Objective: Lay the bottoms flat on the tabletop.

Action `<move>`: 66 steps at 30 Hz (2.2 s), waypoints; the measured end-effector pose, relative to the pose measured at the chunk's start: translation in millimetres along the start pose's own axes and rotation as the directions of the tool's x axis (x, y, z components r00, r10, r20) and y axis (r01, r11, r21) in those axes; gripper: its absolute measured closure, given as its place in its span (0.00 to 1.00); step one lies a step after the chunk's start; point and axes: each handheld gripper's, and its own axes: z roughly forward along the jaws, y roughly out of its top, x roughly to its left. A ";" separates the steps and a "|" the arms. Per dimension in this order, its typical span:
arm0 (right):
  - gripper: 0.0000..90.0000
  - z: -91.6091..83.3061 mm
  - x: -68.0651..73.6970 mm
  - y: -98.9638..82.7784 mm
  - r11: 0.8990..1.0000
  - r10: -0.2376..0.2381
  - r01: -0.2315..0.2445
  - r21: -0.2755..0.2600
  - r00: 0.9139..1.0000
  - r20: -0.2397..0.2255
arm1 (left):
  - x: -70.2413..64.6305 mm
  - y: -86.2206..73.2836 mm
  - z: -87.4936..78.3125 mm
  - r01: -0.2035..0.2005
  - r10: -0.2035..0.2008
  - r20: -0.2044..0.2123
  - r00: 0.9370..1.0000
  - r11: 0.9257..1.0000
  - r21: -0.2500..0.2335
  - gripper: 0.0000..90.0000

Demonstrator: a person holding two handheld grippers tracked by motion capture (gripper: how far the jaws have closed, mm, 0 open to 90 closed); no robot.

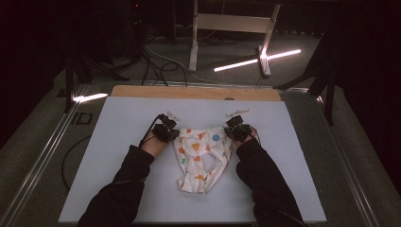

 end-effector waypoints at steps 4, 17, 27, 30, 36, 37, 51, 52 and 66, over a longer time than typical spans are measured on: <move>0.99 4.7 0.0 -2.8 1.000 -0.007 0.007 0.019 1.000 0.008 | 0.1 0.8 1.3 0.000 0.000 0.000 1.000 1.000 0.004 0.99; 0.45 -1.6 -1.4 1.3 0.999 0.035 -0.035 -0.004 0.999 -0.019 | 2.1 4.4 -5.5 0.040 -0.040 0.001 0.999 0.999 0.006 0.44; 0.15 -26.9 -1.3 -2.5 0.997 0.027 -0.036 -0.073 0.992 -0.121 | -3.3 0.0 -25.2 0.036 -0.035 0.083 0.996 0.999 -0.012 0.01; 0.15 -36.9 4.4 -3.5 0.996 -0.001 -0.012 -0.089 0.990 -0.138 | -10.3 -3.8 -34.8 0.003 -0.001 0.099 0.995 1.000 -0.018 0.01; 0.16 -62.0 25.2 -13.2 0.992 -0.067 0.047 -0.118 0.982 -0.179 | -38.0 -20.8 -61.7 -0.065 0.077 0.203 0.976 0.996 -0.067 0.01; 0.16 -66.1 29.2 -16.2 0.991 -0.082 0.061 -0.118 0.979 -0.186 | -42.0 -23.6 -65.2 -0.077 0.090 0.221 0.971 0.995 -0.067 0.01; 0.28 -105.1 82.3 -70.4 0.987 -0.145 0.103 -0.123 0.906 -0.397 | -117.5 -79.1 -109.6 -0.249 0.297 0.353 0.887 0.953 -0.176 0.14; 0.33 -107.9 89.7 -75.9 0.987 -0.152 0.114 -0.117 0.899 -0.411 | -121.9 -80.5 -107.3 -0.264 0.310 0.350 0.884 0.949 -0.171 0.17; 0.44 -94.0 112.7 -95.2 0.975 -0.224 0.209 -0.082 0.875 -0.430 | -129.0 -82.9 -84.5 -0.351 0.374 0.205 0.904 0.926 -0.139 0.75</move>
